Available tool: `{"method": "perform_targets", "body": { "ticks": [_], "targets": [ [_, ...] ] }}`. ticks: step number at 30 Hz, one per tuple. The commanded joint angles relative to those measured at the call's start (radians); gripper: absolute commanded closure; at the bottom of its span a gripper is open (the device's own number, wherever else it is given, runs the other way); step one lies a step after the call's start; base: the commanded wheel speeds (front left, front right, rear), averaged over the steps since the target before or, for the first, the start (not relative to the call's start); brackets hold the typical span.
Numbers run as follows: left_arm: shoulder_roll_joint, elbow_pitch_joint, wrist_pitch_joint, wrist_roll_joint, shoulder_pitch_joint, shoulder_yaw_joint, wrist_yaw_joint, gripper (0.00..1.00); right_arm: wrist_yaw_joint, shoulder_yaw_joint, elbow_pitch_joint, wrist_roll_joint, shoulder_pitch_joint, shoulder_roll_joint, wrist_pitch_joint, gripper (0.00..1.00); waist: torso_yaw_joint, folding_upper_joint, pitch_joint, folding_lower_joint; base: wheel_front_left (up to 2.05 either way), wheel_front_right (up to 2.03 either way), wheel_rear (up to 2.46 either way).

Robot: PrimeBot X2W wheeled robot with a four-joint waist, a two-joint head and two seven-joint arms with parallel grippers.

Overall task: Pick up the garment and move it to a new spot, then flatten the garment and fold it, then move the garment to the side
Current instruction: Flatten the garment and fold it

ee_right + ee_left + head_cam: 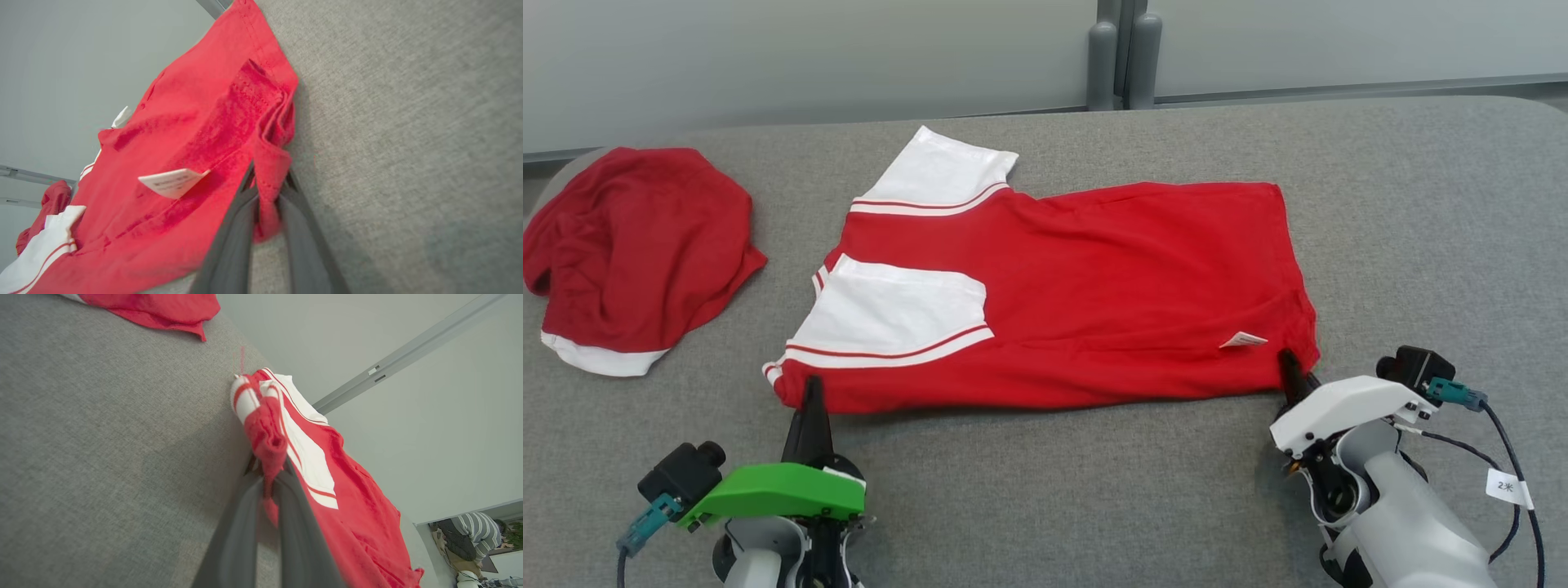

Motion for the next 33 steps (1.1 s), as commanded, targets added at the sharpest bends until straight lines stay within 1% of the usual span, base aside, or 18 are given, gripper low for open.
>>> {"method": "perform_targets", "body": {
  "ticks": [1, 5, 13, 19, 23, 25, 26, 29, 30, 31, 32, 33],
  "targets": [
    [0.009, -0.011, -0.007, 0.003, 0.013, 0.0, -0.002, 1.0, 0.0, 0.002, -0.001, 0.0, -0.009, -0.004, -0.017, 1.0, -0.002, 0.0031, -0.003, -0.0001, 0.0, 0.0, 0.0],
    [0.018, -0.067, -0.008, 0.019, 0.048, -0.015, -0.002, 1.0, 0.0, -0.022, -0.052, -0.021, 0.027, -0.004, -0.045, 1.0, -0.009, 0.0031, -0.017, -0.0001, 0.0, 0.0, 0.0],
    [0.03, -0.193, -0.007, 0.03, 0.172, -0.022, 0.026, 1.0, 0.0, -0.1, -0.188, -0.062, 0.157, -0.02, -0.033, 1.0, -0.018, 0.0031, -0.032, -0.0001, 0.0, 0.0, 0.0],
    [0.03, -0.268, 0.015, 0.036, 0.294, -0.044, 0.066, 1.0, -0.001, -0.179, -0.327, -0.108, 0.299, -0.011, 0.03, 1.0, -0.025, 0.0031, -0.038, -0.0001, 0.0, 0.0, 0.0],
    [0.029, -0.274, 0.019, 0.042, 0.336, -0.057, 0.083, 1.0, -0.001, -0.222, -0.411, -0.128, 0.369, -0.007, 0.078, 1.0, -0.03, 0.0031, -0.043, -0.0001, 0.0, 0.0, 0.0],
    [0.027, -0.266, 0.021, 0.046, 0.35, -0.066, 0.091, 1.0, -0.001, -0.224, -0.438, -0.111, 0.392, -0.005, 0.098, 1.0, -0.032, 0.0031, -0.045, -0.0001, 0.0, 0.0, 0.0],
    [0.026, -0.26, 0.021, 0.051, 0.354, -0.071, 0.094, 1.0, -0.001, -0.222, -0.448, -0.106, 0.401, -0.005, 0.105, 0.97, -0.032, 0.0031, -0.045, -0.0001, 0.0, 0.0, 0.0],
    [0.024, -0.235, 0.021, 0.056, 0.358, -0.078, 0.109, 1.0, -0.001, -0.219, -0.463, -0.097, 0.42, -0.005, 0.117, 0.52, -0.034, 0.0031, -0.047, -0.0001, 0.0, 0.0, 0.0],
    [0.024, -0.224, 0.019, 0.058, 0.359, -0.078, 0.113, 1.0, -0.001, -0.218, -0.466, -0.095, 0.426, -0.005, 0.119, 0.08, -0.034, 0.0031, -0.048, -0.0001, 0.0, 0.0, 0.0],
    [0.023, -0.211, 0.022, 0.055, 0.361, -0.077, 0.118, 1.0, -0.001, -0.219, -0.469, -0.093, 0.431, -0.005, 0.119, 0.0, -0.035, 0.0031, -0.048, -0.0001, 0.0, 0.0, 0.0],
    [0.023, -0.198, 0.031, 0.051, 0.363, -0.08, 0.125, 0.83, -0.001, -0.221, -0.473, -0.09, 0.435, -0.005, 0.12, 0.0, -0.036, 0.0031, -0.048, -0.0001, 0.0, 0.0, 0.0],
    [0.023, -0.19, 0.033, 0.054, 0.364, -0.084, 0.129, 0.61, 0.0, -0.224, -0.477, -0.093, 0.441, -0.005, 0.118, 0.0, -0.037, 0.0031, -0.048, -0.0001, 0.0, 0.0, 0.0]
  ]
}}
